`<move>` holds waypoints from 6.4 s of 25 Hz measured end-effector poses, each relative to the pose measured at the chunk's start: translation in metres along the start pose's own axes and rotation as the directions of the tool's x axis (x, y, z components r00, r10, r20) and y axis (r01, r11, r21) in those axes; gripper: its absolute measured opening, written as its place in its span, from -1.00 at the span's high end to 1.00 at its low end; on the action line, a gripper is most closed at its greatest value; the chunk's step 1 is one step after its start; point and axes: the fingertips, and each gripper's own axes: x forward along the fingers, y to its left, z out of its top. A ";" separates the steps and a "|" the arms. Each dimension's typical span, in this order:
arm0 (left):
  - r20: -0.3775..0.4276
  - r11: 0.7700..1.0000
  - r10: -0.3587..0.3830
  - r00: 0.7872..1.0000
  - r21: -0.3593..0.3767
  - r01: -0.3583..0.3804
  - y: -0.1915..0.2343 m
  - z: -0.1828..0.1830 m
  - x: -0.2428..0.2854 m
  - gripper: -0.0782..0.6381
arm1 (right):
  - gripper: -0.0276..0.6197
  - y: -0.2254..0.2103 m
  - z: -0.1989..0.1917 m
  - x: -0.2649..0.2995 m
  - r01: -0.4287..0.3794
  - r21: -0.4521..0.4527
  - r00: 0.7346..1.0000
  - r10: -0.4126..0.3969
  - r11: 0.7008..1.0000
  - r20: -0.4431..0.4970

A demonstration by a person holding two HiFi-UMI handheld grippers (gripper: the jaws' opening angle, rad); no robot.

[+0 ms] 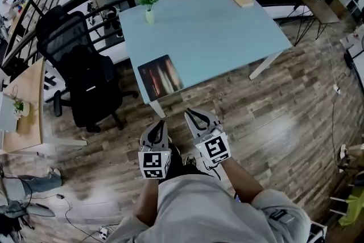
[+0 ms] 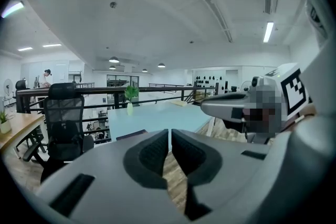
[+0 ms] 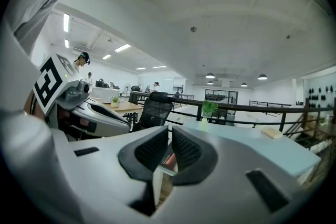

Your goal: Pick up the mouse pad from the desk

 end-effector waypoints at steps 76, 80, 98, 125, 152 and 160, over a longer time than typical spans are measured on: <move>-0.527 0.813 0.279 0.803 0.574 0.094 0.109 -0.181 0.199 0.49 | 0.69 -0.072 -0.263 0.166 -0.453 -0.408 0.821 0.193 0.793 -0.537; -0.540 0.774 0.303 0.785 0.620 0.127 0.112 -0.190 0.201 0.46 | 0.66 -0.066 -0.272 0.170 -0.480 -0.453 0.814 0.190 0.751 -0.548; -0.578 0.801 0.307 0.756 0.586 0.122 0.122 -0.195 0.210 0.48 | 0.50 -0.060 -0.290 0.190 -0.529 -0.501 0.788 0.179 0.685 -0.589; -0.620 0.916 0.115 0.776 0.369 0.159 0.121 -0.184 0.206 0.70 | 0.79 -0.056 -0.285 0.190 -0.595 -0.309 0.685 0.266 0.742 -0.679; -0.473 0.997 -0.003 0.881 0.063 0.037 0.165 -0.102 0.229 0.71 | 0.87 -0.084 -0.189 0.246 -0.312 -0.147 0.797 0.175 0.939 -0.578; -0.424 0.998 -0.005 0.906 0.055 0.031 0.180 -0.073 0.236 0.71 | 0.87 -0.093 -0.166 0.258 -0.268 -0.143 0.816 0.145 0.953 -0.560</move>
